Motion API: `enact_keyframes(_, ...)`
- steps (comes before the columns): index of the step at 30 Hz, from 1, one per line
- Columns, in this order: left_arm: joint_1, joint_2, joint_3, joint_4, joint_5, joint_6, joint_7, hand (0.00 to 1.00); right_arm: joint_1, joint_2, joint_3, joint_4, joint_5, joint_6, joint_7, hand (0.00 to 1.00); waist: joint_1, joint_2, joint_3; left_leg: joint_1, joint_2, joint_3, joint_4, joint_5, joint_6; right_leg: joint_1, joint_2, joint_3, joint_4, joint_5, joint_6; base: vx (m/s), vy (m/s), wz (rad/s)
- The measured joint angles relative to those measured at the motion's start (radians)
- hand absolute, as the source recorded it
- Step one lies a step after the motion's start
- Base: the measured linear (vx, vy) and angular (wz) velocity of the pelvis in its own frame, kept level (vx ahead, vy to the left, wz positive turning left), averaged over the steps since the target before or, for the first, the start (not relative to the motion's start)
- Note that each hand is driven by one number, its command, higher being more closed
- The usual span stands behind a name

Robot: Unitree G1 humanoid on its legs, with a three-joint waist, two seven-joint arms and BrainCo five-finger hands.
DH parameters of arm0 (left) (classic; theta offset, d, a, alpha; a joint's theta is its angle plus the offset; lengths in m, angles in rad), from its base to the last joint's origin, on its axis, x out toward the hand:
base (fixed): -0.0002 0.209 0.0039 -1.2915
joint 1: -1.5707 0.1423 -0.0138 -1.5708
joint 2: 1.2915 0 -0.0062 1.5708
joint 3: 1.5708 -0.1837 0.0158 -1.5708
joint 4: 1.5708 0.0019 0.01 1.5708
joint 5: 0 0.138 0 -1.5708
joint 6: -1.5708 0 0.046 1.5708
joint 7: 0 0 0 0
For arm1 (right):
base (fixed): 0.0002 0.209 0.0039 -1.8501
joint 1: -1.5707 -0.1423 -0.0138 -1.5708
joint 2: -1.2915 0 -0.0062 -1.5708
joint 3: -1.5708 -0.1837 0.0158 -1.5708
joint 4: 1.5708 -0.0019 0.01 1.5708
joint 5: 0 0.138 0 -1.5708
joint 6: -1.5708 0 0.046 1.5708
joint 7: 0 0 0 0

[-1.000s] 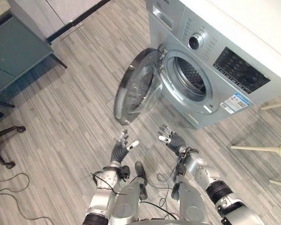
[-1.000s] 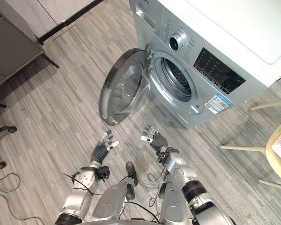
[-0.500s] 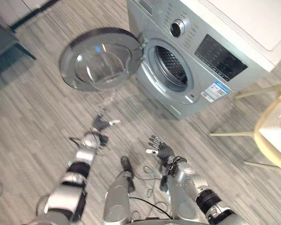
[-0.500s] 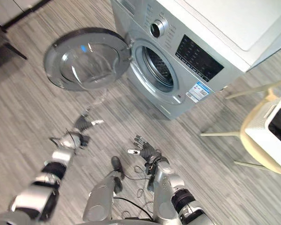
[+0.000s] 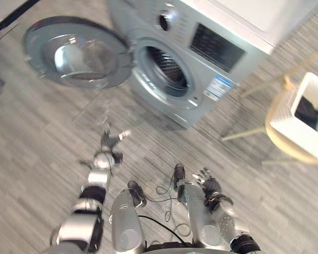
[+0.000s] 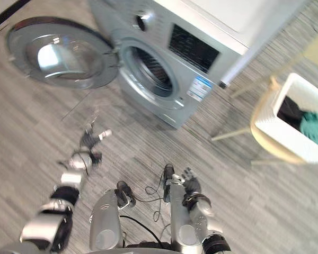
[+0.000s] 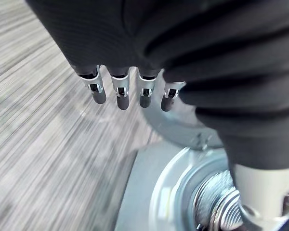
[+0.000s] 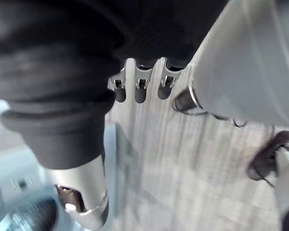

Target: Pick up the laundry basket with both hands and put the clothes into the washing machine.

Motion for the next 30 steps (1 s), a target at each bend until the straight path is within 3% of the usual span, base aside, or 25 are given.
enact_keyframes(2,0.092,-0.050,-0.006,-0.039,-0.016,0.000,-0.012,0.00,0.024,0.015,-0.085,-0.087,-0.016,-0.002,-0.029,0.00,-0.008,0.006,0.012,0.041,0.031,0.090,-0.002,-0.016,0.022,0.000,-0.039,-0.071,0.002,-0.011,0.003,-0.03,0.195,-1.27)
enact_keyframes(4,0.206,-0.097,-0.005,-0.085,-0.035,0.001,-0.035,0.00,0.053,0.021,-0.185,-0.170,-0.043,-0.002,-0.080,0.00,-0.008,0.005,0.013,0.119,0.045,0.186,-0.010,-0.021,0.032,0.035,-0.151,-0.213,0.206,-0.089,-0.057,0.03,0.091,-0.97)
enact_keyframes(5,0.228,-0.103,-0.005,-0.086,-0.035,0.002,-0.036,0.00,0.056,0.021,-0.202,-0.184,-0.055,-0.002,-0.092,0.00,-0.006,0.005,0.012,0.144,0.046,0.203,-0.017,-0.021,0.032,0.064,-0.181,-0.246,0.246,-0.124,-0.059,0.05,0.005,-0.69)
enact_keyframes(7,0.300,-0.113,-0.001,-0.085,-0.032,0.012,-0.036,0.00,0.050,0.023,-0.251,-0.271,-0.115,-0.005,-0.140,0.00,-0.005,0.012,-0.019,0.205,0.064,0.281,-0.050,-0.004,0.006,0.145,-0.271,-0.379,0.312,-0.249,-0.034,0.06,-0.109,-0.90)
enact_keyframes(10,0.347,-0.136,-0.005,-0.080,-0.033,0.016,-0.036,0.00,0.006,0.014,-0.300,-0.382,-0.203,-0.015,-0.204,0.00,-0.005,0.024,-0.108,0.230,0.080,0.373,-0.076,0.031,-0.040,0.179,-0.379,-0.524,0.315,-0.314,-0.012,0.07,-0.232,-0.87)
enact_keyframes(11,0.346,-0.145,-0.007,-0.077,-0.034,0.016,-0.036,0.00,-0.011,0.007,-0.302,-0.397,-0.228,-0.017,-0.221,0.00,-0.006,0.031,-0.114,0.241,0.091,0.386,-0.076,0.039,-0.053,0.181,-0.382,-0.553,0.318,-0.319,-0.009,0.09,-0.311,-0.89)
enact_keyframes(12,0.338,-0.163,-0.007,-0.064,-0.038,0.016,-0.037,0.00,-0.034,-0.008,-0.300,-0.418,-0.269,-0.017,-0.248,0.00,-0.007,0.052,-0.128,0.252,0.111,0.403,-0.084,0.052,-0.070,0.181,-0.362,-0.578,0.311,-0.319,-0.009,0.10,-0.363,-0.82)
enact_keyframes(13,0.331,-0.188,-0.005,-0.058,-0.044,0.016,-0.037,0.00,-0.066,-0.023,-0.298,-0.444,-0.309,-0.017,-0.276,0.00,-0.007,0.079,-0.150,0.266,0.136,0.419,-0.109,0.082,-0.093,0.180,-0.311,-0.575,0.279,-0.304,0.011,0.12,-0.362,-1.01)
enact_keyframes(14,0.322,-0.205,-0.004,-0.055,-0.059,0.014,-0.037,0.00,-0.080,-0.023,-0.286,-0.469,-0.348,-0.017,-0.297,0.00,-0.007,0.087,-0.170,0.302,0.154,0.447,-0.146,0.124,-0.110,0.180,-0.255,-0.545,0.248,-0.280,0.035,0.17,-0.417,-0.93)
enact_keyframes(16,0.323,-0.212,-0.002,-0.052,-0.086,0.011,-0.035,0.00,-0.081,-0.020,-0.251,-0.512,-0.398,-0.017,-0.318,0.00,-0.016,0.084,-0.213,0.344,0.189,0.465,-0.179,0.176,-0.116,0.187,-0.184,-0.527,0.221,-0.276,0.034,0.21,-0.369,-0.95)
enact_keyframes(18,0.323,-0.208,0.007,-0.052,-0.109,0.012,-0.031,0.00,-0.097,-0.017,-0.216,-0.567,-0.438,-0.018,-0.331,0.00,-0.012,0.073,-0.229,0.398,0.236,0.465,-0.143,0.252,-0.073,0.213,-0.122,-0.480,0.193,-0.275,0.016,0.23,-0.325,-1.12)
enact_keyframes(19,0.332,-0.205,0.007,-0.053,-0.140,0.007,-0.027,0.00,-0.120,-0.014,-0.179,-0.595,-0.477,-0.019,-0.344,0.00,-0.004,0.062,-0.235,0.402,0.279,0.425,-0.046,0.345,0.034,0.248,-0.081,-0.421,0.142,-0.269,0.004,0.20,-0.243,-1.07)
enact_keyframes(20,0.340,-0.204,0.007,-0.052,-0.157,0.003,-0.025,0.00,-0.138,-0.011,-0.161,-0.601,-0.497,-0.021,-0.348,0.00,0.005,0.058,-0.237,0.381,0.287,0.367,-0.001,0.334,0.041,0.269,-0.068,-0.392,0.109,-0.265,-0.003,0.23,-0.241,-1.35)
enact_keyframes(21,0.351,-0.212,0.004,-0.052,-0.177,-0.006,-0.024,0.00,-0.166,-0.007,-0.142,-0.614,-0.539,-0.029,-0.357,0.00,0.021,0.057,-0.237,0.323,0.257,0.219,0.089,0.264,0.003,0.309,-0.052,-0.350,0.049,-0.248,-0.016,0.21,-0.161,-1.27)
enact_keyframes(22,0.369,-0.214,0.004,-0.054,-0.191,-0.015,-0.024,0.00,-0.196,-0.006,-0.129,-0.614,-0.560,-0.033,-0.358,0.00,0.032,0.060,-0.239,0.254,0.195,0.084,0.156,0.212,0.009,0.347,-0.035,-0.313,-0.010,-0.235,-0.027,0.20,-0.115,-1.22)
enact_keyframes(24,0.405,-0.214,0.004,-0.056,-0.191,-0.024,-0.019,0.00,-0.228,-0.002,-0.103,-0.614,-0.586,-0.039,-0.359,0.00,0.059,0.075,-0.248,0.170,0.098,-0.030,0.179,0.140,-0.003,0.393,-0.007,-0.254,-0.082,-0.226,-0.042,0.21,-0.016,-1.17)
enact_keyframes(27,0.436,-0.213,0.005,-0.063,-0.191,-0.024,-0.013,0.00,-0.258,0.007,-0.068,-0.602,-0.623,-0.040,-0.360,0.00,0.092,0.087,-0.252,0.054,-0.047,-0.056,0.105,0.082,-0.004,0.450,0.002,-0.183,-0.122,-0.225,-0.043,0.27,0.161,-0.92)
enact_keyframes(28,0.442,-0.213,0.005,-0.072,-0.191,-0.024,-0.012,0.00,-0.271,0.011,-0.051,-0.591,-0.623,-0.040,-0.361,0.00,0.113,0.091,-0.254,0.026,-0.098,-0.064,0.008,0.085,-0.004,0.455,0.001,-0.161,-0.114,-0.226,-0.039,0.23,0.211,-1.17)
enact_keyframes(29,0.445,-0.213,0.005,-0.074,-0.191,-0.024,-0.010,0.00,-0.285,0.015,-0.029,-0.576,-0.623,-0.038,-0.361,0.00,0.133,0.108,-0.261,0.034,-0.123,-0.078,-0.137,0.135,-0.015,0.452,0.010,-0.144,-0.098,-0.226,-0.012,0.24,0.231,-1.17)
enact_keyframes(30,0.445,-0.211,0.006,-0.074,-0.191,-0.024,-0.010,0.00,-0.290,0.019,-0.016,-0.571,-0.624,-0.038,-0.361,0.00,0.142,0.113,-0.262,0.052,-0.130,-0.077,-0.178,0.114,0.045,0.458,0.019,-0.127,-0.092,-0.235,0.014,0.21,0.167,-0.65)
